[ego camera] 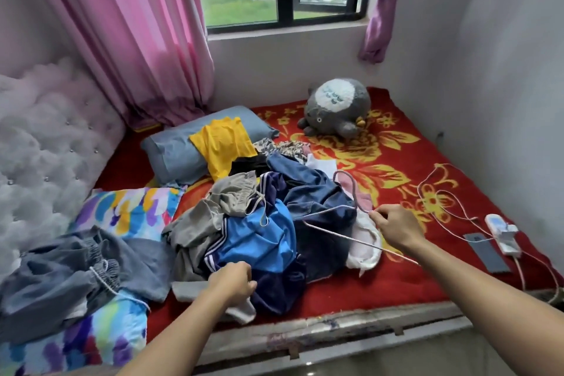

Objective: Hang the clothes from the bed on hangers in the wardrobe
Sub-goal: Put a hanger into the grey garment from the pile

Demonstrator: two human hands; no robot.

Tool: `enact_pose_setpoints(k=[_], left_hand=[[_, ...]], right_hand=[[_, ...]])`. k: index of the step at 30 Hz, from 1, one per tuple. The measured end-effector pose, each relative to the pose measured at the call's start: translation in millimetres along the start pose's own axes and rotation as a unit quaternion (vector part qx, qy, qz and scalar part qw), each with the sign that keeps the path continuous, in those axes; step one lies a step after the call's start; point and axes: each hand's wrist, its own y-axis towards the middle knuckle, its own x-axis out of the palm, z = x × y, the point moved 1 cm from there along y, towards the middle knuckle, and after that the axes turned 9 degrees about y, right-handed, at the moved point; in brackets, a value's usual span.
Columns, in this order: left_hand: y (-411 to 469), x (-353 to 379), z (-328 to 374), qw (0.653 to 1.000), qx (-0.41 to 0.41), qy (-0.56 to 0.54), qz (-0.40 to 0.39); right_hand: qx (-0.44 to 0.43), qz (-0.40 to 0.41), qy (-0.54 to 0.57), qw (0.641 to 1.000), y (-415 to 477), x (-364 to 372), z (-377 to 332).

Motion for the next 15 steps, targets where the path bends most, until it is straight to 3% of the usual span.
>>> enact_pose_setpoints(k=[9, 15], left_hand=[[113, -19, -14, 0.998, -0.02, -0.016, -0.05], [172, -25, -43, 0.993, -0.077, -0.03, -0.088]], right_hand=[[0.0, 0.024, 0.043, 0.999, 168, 52, -36], [0.002, -0.02, 0.05, 0.999, 282, 123, -41]])
